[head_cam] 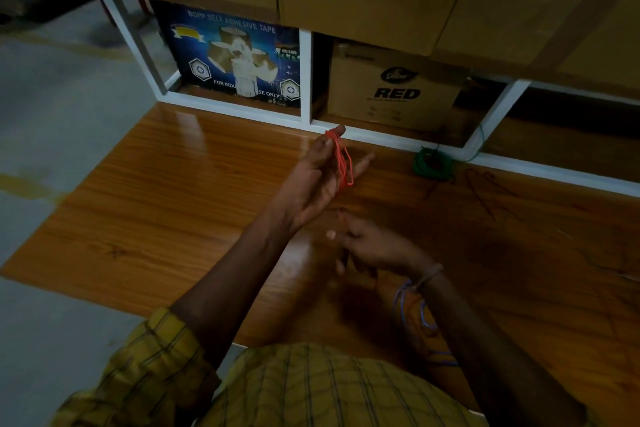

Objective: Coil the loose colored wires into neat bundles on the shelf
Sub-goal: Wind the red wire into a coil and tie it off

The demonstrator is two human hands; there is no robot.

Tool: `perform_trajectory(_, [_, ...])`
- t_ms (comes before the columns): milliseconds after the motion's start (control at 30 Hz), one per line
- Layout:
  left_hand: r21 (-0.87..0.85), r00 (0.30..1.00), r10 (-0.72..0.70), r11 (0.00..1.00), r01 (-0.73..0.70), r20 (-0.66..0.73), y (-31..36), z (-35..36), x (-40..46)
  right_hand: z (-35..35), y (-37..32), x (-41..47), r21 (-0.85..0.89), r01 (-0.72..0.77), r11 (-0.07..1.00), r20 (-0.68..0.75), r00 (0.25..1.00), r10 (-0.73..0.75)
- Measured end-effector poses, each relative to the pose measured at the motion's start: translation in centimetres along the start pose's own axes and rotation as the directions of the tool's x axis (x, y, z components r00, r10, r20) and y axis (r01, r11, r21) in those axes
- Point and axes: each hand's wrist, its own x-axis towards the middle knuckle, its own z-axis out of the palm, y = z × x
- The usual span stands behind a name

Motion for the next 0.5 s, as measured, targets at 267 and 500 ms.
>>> perform_trajectory(267, [0.759, 0.990, 0.131, 0.649, -0.052, -0.044, -0.6, -0.1, -0.4, -4.2, -4.3, -5.3, -0.210, 0.076, 0.975, 0.002, 0.997, -0.077])
perform_trajectory(500, [0.953, 0.997, 0.029, 0.293, -0.079, 0.074, -1.6, 1.4, -1.5, -10.9, -3.9, -9.3, 0.070, 0.271, 0.960, -0.217, 0.943, -0.250])
